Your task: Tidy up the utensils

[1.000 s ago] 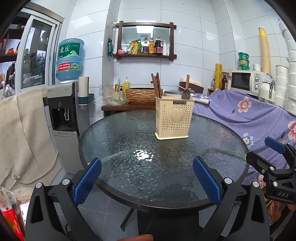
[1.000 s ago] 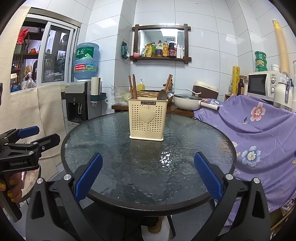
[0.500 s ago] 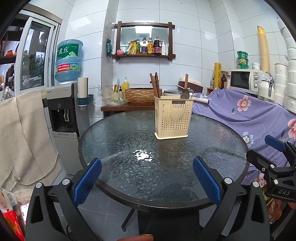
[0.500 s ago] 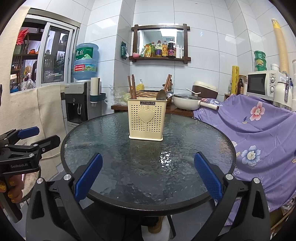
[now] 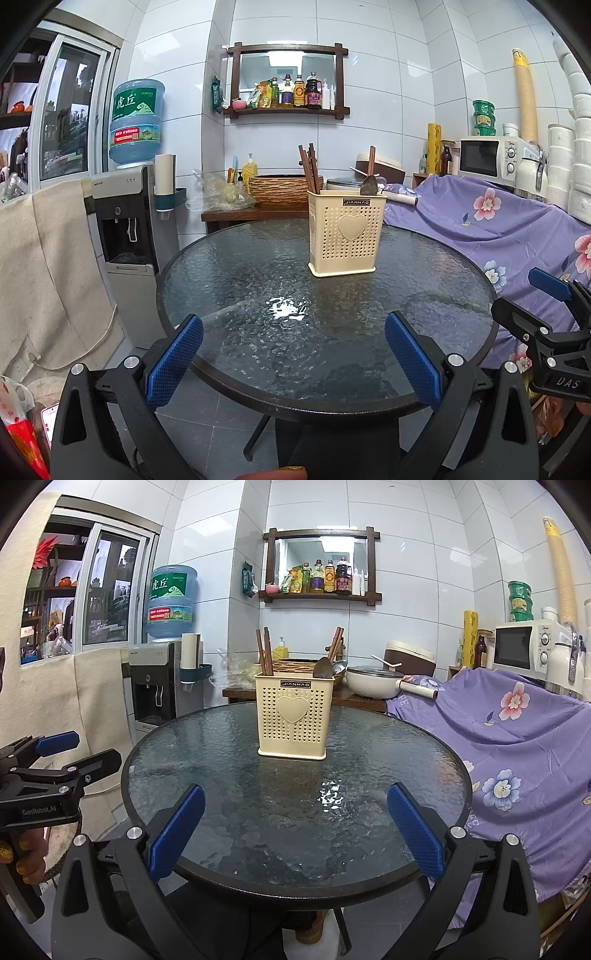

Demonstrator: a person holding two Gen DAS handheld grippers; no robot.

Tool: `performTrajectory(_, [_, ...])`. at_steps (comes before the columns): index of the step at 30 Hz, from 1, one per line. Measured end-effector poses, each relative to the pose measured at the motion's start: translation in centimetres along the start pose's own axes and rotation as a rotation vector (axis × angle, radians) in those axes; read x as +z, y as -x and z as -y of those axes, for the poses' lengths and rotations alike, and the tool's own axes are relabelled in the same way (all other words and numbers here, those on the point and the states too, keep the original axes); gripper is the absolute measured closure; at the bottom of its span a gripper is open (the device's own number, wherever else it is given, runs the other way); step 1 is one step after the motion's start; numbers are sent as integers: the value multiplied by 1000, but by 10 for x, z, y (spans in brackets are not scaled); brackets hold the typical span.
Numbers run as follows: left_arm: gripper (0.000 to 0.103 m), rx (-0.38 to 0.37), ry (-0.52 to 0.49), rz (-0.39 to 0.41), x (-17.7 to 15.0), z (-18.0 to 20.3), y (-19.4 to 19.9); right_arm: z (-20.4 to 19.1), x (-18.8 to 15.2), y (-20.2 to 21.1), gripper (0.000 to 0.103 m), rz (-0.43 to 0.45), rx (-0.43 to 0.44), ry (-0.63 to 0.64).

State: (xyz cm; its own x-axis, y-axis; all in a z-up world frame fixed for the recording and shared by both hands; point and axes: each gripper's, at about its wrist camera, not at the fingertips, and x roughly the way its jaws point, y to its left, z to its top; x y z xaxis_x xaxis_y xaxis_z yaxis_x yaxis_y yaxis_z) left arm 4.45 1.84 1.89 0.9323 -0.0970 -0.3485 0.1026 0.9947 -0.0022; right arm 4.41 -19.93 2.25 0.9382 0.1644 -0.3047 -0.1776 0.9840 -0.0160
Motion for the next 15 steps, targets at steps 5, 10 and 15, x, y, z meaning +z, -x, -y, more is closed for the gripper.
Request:
performTrajectory(5, [6,0,1,1,0,0,0,0,0,0,6,1,0,3])
performTrajectory(10, [6,0,-2,1,0,1,0,-1,0,0,6,2,-1,2])
performTrajectory(15, [6,-4,-7,0,1,-1,-1,0,0,0,6,1,-1,3])
